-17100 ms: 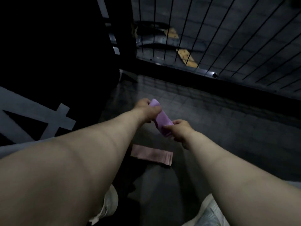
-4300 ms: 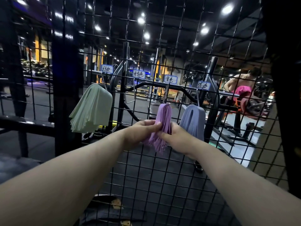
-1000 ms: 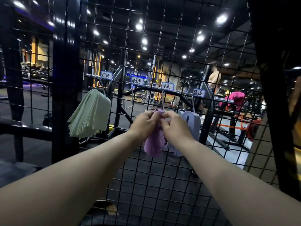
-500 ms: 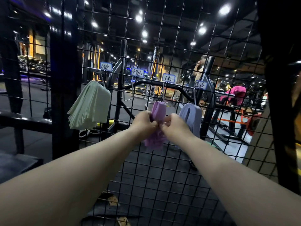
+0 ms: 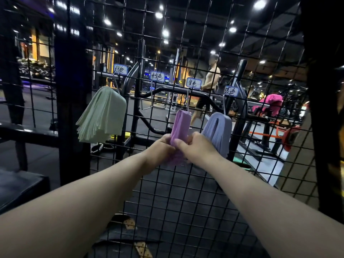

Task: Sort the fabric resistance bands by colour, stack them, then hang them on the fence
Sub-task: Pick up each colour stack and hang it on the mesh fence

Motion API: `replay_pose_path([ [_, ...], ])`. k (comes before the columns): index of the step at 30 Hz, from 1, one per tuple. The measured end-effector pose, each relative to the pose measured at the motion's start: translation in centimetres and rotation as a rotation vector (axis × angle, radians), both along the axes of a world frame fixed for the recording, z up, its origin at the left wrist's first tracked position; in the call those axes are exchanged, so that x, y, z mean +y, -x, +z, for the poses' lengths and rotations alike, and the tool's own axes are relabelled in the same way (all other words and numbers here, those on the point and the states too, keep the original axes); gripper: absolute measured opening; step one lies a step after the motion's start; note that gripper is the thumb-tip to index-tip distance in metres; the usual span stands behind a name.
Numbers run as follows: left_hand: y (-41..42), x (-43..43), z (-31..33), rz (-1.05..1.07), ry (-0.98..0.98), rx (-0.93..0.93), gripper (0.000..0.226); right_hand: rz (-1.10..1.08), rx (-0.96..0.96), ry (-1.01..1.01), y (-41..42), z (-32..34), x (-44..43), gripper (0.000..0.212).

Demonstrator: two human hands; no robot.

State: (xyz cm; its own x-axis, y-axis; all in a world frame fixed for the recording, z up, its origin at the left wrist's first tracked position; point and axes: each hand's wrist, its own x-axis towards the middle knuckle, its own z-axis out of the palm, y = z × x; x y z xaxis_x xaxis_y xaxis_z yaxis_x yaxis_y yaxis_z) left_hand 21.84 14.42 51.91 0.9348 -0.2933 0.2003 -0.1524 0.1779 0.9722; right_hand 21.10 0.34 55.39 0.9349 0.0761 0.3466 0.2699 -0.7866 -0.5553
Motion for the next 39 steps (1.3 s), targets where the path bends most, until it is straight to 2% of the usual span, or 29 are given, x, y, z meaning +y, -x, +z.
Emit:
replay_pose_path([
  [3,0.4,0.3,-0.2,-0.033,0.005,-0.010,0.062,0.002,-0.049,0.026,0.1,0.0,0.1,0.054],
  [7,0.4,0.2,-0.2,-0.012,-0.058,-0.016,0.065,-0.001,-0.083,0.064,0.3,-0.2,0.2,0.042],
  [12,1.0,0.5,0.0,-0.010,-0.022,-0.012,0.070,0.001,-0.082,0.067,0.4,-0.7,0.1,0.032],
  [15,1.1,0.6,-0.1,0.022,-0.046,-0.028,0.068,0.000,-0.094,0.077,0.5,-1.1,-0.1,0.028],
  [21,1.7,1.1,0.1,0.044,-0.138,-0.006,0.057,0.033,-0.004,-0.020,1.8,-1.4,-0.4,0.039],
  [23,1.8,1.5,0.1,0.071,-0.125,0.015,0.054,0.012,-0.006,-0.042,2.4,-1.7,-0.7,0.035],
  [26,1.6,2.2,-0.3,0.110,-0.063,0.055,0.058,-0.039,0.063,-0.269,3.2,-2.4,-0.7,0.019],
  [30,1.2,2.4,-0.7,0.214,-0.028,0.092,0.042,-0.083,0.449,-0.777,3.7,-2.8,0.5,0.031],
  [33,1.0,2.3,-1.0,0.268,-0.026,0.132,0.037,-0.017,0.720,-1.111,3.2,-2.2,0.6,0.035],
  [35,0.7,2.1,-1.3,0.287,-0.005,0.187,0.036,0.005,0.798,-1.221,2.6,-1.9,0.5,0.035],
  [39,0.0,1.5,-1.6,0.331,0.090,0.354,0.029,-0.018,0.905,-1.272,1.8,-1.8,0.9,0.030],
])
